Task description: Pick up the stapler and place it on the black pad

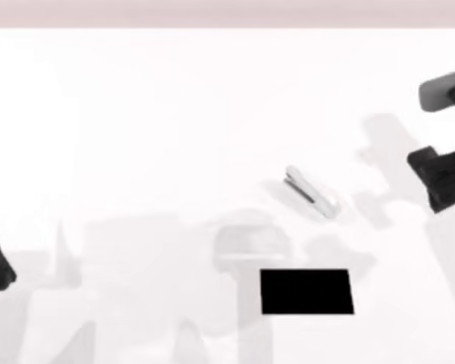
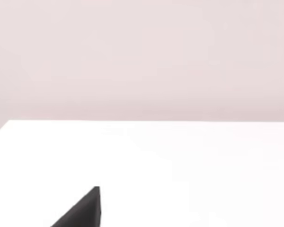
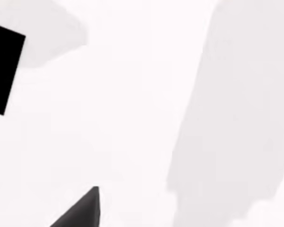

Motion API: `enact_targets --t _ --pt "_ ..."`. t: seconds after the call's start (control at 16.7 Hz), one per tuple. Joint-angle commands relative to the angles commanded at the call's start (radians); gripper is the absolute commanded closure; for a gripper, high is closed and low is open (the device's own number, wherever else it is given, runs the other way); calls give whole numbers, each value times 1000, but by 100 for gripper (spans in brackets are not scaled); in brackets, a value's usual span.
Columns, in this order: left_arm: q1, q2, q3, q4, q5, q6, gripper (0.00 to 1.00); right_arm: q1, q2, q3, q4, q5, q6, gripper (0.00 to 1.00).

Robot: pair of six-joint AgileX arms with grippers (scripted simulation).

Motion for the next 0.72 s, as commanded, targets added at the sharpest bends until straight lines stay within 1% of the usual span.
enact_targets --t 0.18,0.36,0.54,0.72 --pt "0 0 0 0 0 0 0 60 303 306 -194 3 -30 0" --pt "0 0 0 0 0 0 0 117 549 619 -332 2 -56 0" --pt "0 0 0 0 0 0 0 168 734 919 -414 -2 -76 0" --pt "0 0 0 0 0 0 0 211 860 1165 -451 -8 -90 0"
